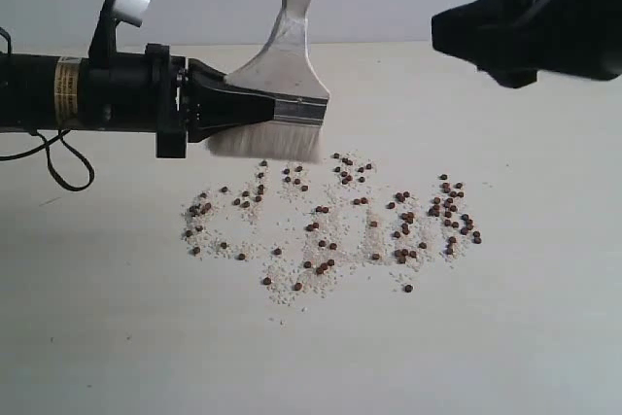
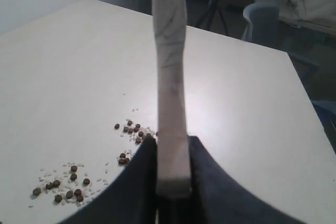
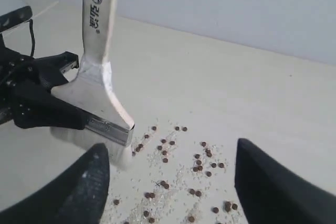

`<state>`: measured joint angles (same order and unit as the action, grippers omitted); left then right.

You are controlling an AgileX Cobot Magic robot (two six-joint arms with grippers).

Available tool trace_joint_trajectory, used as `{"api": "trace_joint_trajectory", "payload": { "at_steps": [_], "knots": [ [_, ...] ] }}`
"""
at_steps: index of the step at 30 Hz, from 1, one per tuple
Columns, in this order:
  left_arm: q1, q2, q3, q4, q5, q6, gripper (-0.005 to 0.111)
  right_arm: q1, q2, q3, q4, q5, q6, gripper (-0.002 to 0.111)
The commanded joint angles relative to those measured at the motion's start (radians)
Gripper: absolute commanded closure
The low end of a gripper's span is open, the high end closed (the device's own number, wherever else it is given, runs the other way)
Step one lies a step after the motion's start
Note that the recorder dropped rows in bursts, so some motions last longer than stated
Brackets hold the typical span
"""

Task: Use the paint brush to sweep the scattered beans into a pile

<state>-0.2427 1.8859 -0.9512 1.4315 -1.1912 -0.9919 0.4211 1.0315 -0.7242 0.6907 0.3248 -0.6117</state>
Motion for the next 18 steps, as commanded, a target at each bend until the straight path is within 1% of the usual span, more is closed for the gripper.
{"api": "trace_joint_trajectory", "payload": {
  "at_steps": [1, 3, 5, 7, 10, 11, 14, 18],
  "knots": [
    [0.005, -0.006, -0.032, 0.058, -0.03, -0.03, 0.107, 0.003, 0.073, 0.044, 0.283, -0.095, -0.331, 0.047],
    [0.005, -0.006, -0.04, 0.072, -0.03, -0.036, 0.107, 0.003, 0.108, 0.044, 0.426, -0.083, -0.521, 0.047],
    [0.009, -0.006, -0.039, 0.072, -0.03, -0.034, 0.107, 0.003, 0.127, 0.044, 0.62, -0.055, -0.742, 0.047],
    [0.011, -0.006, -0.039, 0.072, -0.03, -0.025, 0.107, 0.003, 0.134, 0.044, 0.79, -0.044, -0.918, 0.047],
    [0.018, -0.006, -0.039, 0.072, -0.03, -0.01, 0.107, 0.003, 0.133, 0.042, 1.016, -0.02, -1.052, 0.047],
    [0.023, -0.006, -0.039, 0.072, -0.03, -0.007, 0.107, 0.003, 0.133, 0.04, 1.051, -0.004, -1.08, 0.047],
    [0.034, -0.006, -0.039, 0.077, -0.03, -0.007, 0.107, 0.003, 0.139, 0.031, 1.054, 0.046, -1.122, 0.048],
    [0.043, -0.006, -0.039, 0.087, -0.03, -0.002, 0.107, 0.003, 0.18, 0.024, 1.054, 0.261, -1.343, 0.048]
  ]
}}
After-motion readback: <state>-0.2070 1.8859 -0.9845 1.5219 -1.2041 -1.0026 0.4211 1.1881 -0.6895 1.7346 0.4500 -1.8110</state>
